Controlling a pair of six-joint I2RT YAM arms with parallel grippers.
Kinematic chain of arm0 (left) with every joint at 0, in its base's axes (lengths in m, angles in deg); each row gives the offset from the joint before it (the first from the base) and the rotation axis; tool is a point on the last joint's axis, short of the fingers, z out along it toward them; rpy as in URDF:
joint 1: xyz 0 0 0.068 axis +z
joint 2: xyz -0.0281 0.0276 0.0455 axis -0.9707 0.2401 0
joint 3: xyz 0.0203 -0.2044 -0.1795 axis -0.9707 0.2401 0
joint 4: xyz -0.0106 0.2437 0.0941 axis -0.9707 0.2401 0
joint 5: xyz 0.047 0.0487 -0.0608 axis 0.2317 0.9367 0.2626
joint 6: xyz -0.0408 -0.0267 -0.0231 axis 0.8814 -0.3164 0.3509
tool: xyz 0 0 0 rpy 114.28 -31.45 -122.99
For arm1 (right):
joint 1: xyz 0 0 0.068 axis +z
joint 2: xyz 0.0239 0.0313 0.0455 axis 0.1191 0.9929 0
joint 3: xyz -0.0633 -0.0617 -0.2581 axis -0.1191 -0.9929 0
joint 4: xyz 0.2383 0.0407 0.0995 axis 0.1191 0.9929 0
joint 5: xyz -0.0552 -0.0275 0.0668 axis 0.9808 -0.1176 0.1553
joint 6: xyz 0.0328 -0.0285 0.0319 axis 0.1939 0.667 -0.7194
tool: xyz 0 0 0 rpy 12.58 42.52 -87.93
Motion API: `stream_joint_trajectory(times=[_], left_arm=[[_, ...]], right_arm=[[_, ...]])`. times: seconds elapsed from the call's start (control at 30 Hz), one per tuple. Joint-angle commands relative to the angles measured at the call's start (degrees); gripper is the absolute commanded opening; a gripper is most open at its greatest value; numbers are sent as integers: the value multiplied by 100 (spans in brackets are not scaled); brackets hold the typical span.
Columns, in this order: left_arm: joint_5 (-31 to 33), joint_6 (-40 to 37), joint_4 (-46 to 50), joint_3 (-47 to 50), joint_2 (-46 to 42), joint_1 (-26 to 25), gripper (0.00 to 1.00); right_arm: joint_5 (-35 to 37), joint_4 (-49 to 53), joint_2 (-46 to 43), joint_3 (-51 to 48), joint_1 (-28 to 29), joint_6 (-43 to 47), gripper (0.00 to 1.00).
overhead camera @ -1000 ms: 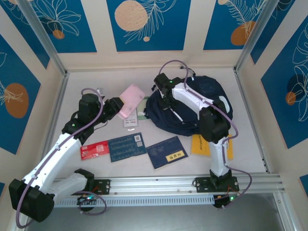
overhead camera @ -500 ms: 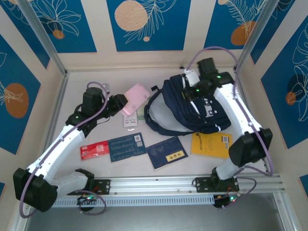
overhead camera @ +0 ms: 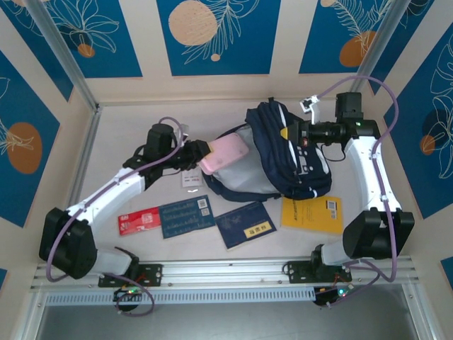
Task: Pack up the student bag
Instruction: Place the pencil case in the student bag.
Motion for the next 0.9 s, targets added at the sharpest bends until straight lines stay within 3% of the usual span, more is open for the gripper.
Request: stream_joint_trajectory(times=[0.0,0.23,0.6,0.87], left_arm=[[-245,157,-652,-456,158,-185,23],[-278,206,-895,-1086,1184,-521,22],[-566,649,-1701,-2081,2842,-1159,18],[187,794,-2194,-1890,2940,-1274,18]], right_arm=[[-1357,-1014,-469,-78,-203,-404,0],[-1994,-1307,-479,-258,-253,-545,0],[-2154,-1640,-481,-428,-283,-732,0],[-1981,-1935,-546,-604,-284,-944,0]])
